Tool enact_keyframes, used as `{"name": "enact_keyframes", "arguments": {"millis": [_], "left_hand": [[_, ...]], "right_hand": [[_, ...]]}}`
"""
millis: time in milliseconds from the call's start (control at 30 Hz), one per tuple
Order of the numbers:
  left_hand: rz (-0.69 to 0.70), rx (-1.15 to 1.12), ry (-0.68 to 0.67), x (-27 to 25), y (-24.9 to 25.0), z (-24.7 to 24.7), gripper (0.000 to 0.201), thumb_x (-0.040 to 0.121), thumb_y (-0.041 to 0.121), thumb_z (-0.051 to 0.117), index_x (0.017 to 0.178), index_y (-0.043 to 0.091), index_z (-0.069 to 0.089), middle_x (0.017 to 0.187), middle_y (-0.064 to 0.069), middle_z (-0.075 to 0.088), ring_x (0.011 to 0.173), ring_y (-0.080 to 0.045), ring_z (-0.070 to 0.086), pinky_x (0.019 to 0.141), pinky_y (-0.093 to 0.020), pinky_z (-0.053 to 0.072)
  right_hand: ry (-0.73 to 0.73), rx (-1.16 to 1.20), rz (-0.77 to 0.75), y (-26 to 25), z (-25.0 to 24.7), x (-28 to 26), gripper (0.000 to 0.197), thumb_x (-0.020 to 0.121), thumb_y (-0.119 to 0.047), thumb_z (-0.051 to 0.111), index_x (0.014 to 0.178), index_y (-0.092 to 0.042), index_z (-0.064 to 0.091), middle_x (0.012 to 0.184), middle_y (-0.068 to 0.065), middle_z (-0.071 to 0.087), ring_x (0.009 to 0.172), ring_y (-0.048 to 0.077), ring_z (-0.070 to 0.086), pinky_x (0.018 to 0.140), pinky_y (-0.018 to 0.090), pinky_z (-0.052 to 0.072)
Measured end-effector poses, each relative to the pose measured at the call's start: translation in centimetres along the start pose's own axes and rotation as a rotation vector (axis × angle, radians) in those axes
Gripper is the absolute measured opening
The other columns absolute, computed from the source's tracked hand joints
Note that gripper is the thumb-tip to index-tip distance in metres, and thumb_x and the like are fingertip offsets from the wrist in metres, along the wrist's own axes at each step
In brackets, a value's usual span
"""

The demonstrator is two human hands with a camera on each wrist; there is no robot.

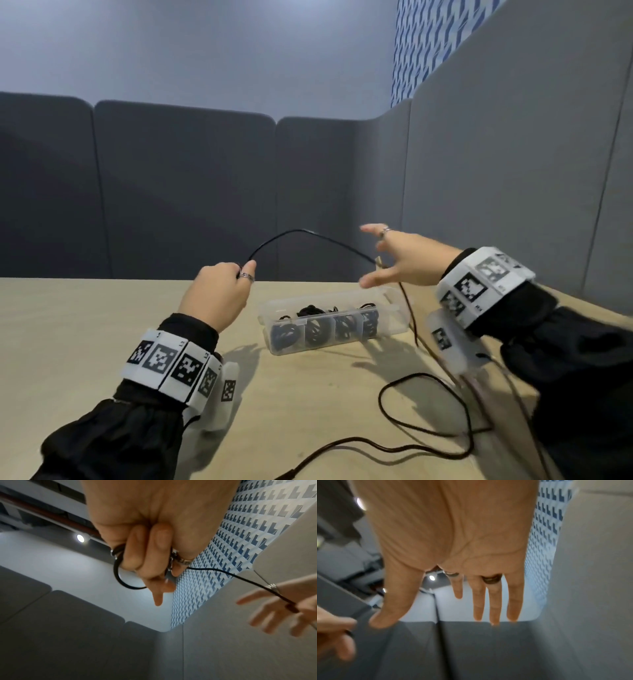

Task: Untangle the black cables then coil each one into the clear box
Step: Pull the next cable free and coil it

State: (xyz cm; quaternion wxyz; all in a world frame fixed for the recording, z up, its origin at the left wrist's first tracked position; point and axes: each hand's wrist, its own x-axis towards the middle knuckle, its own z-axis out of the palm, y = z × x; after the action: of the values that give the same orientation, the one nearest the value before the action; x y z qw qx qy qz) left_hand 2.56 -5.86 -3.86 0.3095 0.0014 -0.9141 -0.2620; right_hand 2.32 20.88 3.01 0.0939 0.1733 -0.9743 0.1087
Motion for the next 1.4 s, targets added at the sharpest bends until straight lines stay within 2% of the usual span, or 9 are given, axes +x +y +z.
{"name": "enact_keyframes", "arguments": {"millis": [133, 300, 433, 533, 633, 733, 867, 1100, 1400], "left_hand": [[-0.027, -0.280, -0.187, -0.7, 0.8, 0.2, 0.050, 0.101, 0.034, 0.033, 0.075, 0.011, 0.069, 0.052, 0.001, 0.056, 0.045, -0.012, 0.043, 0.050, -0.026, 0.033], [-0.104, -0.684, -0.455, -1.5, 2.5, -0.6, 0.057, 0.102, 0.029, 0.029, 0.064, 0.005, 0.063, 0.038, -0.002, 0.041, 0.033, -0.012, 0.024, 0.036, -0.020, 0.016], [-0.057, -1.261, -0.678, -2.7, 3.7, -1.9, 0.051, 0.088, 0.031, 0.036, 0.055, 0.006, 0.066, 0.027, 0.000, 0.039, 0.019, -0.005, 0.023, 0.029, -0.015, 0.017], [-0.068, -1.540, -0.564, -3.3, 4.8, -2.7, 0.028, 0.062, 0.035, 0.059, 0.062, 0.013, 0.076, 0.050, -0.005, 0.064, 0.032, -0.008, 0.052, 0.032, -0.013, 0.037], [-0.055, -1.687, -0.405, -2.2, 4.2, -1.9, 0.036, 0.078, 0.029, 0.048, 0.092, 0.013, 0.077, 0.102, -0.009, 0.073, 0.090, -0.021, 0.071, 0.072, -0.029, 0.059], [-0.071, -1.556, -0.200, -1.0, 3.2, -1.2, 0.033, 0.093, 0.021, 0.041, 0.116, 0.007, 0.060, 0.116, -0.011, 0.067, 0.105, -0.026, 0.066, 0.089, -0.034, 0.053], [-0.064, -1.101, -0.160, -0.6, 2.3, -0.1, 0.031, 0.100, 0.018, 0.038, 0.123, 0.002, 0.051, 0.109, -0.012, 0.067, 0.092, -0.025, 0.070, 0.078, -0.030, 0.056], [0.068, -0.703, -0.797, -3.1, 3.9, -0.3, 0.043, 0.082, 0.049, 0.061, 0.087, 0.008, 0.071, 0.055, -0.005, 0.059, 0.033, -0.009, 0.036, 0.036, -0.015, 0.027], [-0.159, -1.742, -0.390, -1.3, 2.7, -2.4, 0.018, 0.061, 0.031, 0.064, 0.062, 0.015, 0.070, 0.045, 0.005, 0.052, 0.020, -0.006, 0.031, 0.026, -0.013, 0.017]], "right_hand": [[-0.053, 0.247, -0.150, -4.5, 4.0, 0.1, 0.064, 0.087, -0.052, 0.055, 0.142, -0.034, 0.028, 0.138, -0.003, 0.051, 0.125, 0.017, 0.049, 0.110, 0.039, 0.029], [0.248, 0.808, -0.191, -4.7, 5.9, 0.5, 0.020, 0.099, -0.029, 0.041, 0.086, -0.019, 0.052, 0.057, -0.005, 0.045, 0.051, 0.012, 0.045, 0.048, 0.025, 0.042], [0.500, 0.734, -0.096, -1.5, 5.5, 1.2, 0.018, 0.093, -0.040, 0.051, 0.079, -0.029, 0.057, 0.052, -0.010, 0.043, 0.052, 0.008, 0.037, 0.055, 0.025, 0.031], [0.174, 0.564, -0.176, -1.9, 6.2, 0.6, 0.018, 0.092, -0.038, 0.054, 0.090, -0.031, 0.071, 0.048, -0.023, 0.052, 0.051, 0.000, 0.045, 0.055, 0.017, 0.031], [-0.248, 0.352, -0.324, -4.4, 7.4, -0.5, 0.024, 0.095, -0.035, 0.051, 0.112, -0.029, 0.067, 0.064, -0.030, 0.059, 0.058, -0.015, 0.049, 0.065, 0.013, 0.038], [-0.326, 0.257, -0.431, -5.6, 7.4, -1.4, 0.031, 0.096, -0.035, 0.050, 0.126, -0.037, 0.056, 0.114, -0.021, 0.063, 0.101, -0.002, 0.055, 0.092, 0.020, 0.042], [-0.004, 0.270, -0.366, -5.0, 6.1, -1.8, 0.019, 0.093, -0.034, 0.054, 0.107, -0.032, 0.067, 0.084, -0.014, 0.065, 0.077, 0.006, 0.055, 0.073, 0.024, 0.041], [0.506, 0.098, -0.175, -3.7, 5.1, -2.0, 0.041, 0.072, -0.068, 0.059, 0.078, -0.028, 0.063, 0.067, -0.009, 0.059, 0.071, 0.012, 0.057, 0.062, 0.028, 0.043], [-0.143, 0.850, -0.220, -2.9, 5.8, -1.6, 0.016, 0.101, -0.015, 0.039, 0.111, -0.012, 0.051, 0.063, 0.004, 0.050, 0.047, 0.016, 0.048, 0.052, 0.034, 0.054]]}}
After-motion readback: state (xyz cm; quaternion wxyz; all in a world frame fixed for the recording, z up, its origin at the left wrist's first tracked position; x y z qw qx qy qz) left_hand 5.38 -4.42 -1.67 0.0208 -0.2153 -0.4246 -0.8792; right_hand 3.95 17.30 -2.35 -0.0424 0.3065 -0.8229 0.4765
